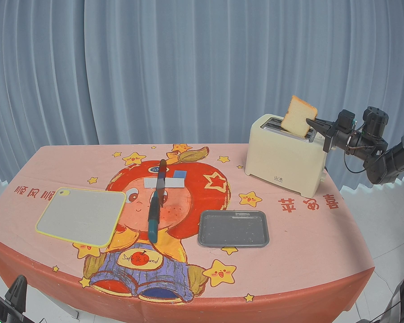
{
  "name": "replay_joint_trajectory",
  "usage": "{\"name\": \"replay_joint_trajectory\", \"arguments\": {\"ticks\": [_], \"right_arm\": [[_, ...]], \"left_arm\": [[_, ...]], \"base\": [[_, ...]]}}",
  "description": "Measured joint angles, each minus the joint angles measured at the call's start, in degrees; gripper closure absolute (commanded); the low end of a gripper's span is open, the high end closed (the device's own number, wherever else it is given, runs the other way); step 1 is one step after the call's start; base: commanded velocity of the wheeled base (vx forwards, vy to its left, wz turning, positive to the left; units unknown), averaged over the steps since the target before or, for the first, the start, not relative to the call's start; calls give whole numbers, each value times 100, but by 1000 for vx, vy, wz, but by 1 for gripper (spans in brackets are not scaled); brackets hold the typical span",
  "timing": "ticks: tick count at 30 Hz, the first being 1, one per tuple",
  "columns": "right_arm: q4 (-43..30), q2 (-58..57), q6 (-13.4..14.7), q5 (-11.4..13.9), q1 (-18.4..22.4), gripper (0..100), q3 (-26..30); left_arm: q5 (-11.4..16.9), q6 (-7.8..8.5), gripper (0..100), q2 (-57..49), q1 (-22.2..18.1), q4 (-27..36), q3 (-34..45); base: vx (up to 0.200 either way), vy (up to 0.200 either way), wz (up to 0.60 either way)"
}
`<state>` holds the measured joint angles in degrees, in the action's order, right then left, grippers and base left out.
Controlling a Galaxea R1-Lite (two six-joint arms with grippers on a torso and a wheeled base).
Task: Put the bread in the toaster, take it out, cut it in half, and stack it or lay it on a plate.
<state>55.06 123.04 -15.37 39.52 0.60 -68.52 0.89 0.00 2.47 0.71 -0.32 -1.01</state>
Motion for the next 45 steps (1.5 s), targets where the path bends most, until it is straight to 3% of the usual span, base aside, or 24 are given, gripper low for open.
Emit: {"name": "replay_joint_trajectory", "arguments": {"ticks": [45], "right_arm": [[22, -16, -11, 0, -52, 100, 290]], "left_arm": [[0, 0, 100, 0, 4, -1, 0]], "base": [[0, 0, 0]]}}
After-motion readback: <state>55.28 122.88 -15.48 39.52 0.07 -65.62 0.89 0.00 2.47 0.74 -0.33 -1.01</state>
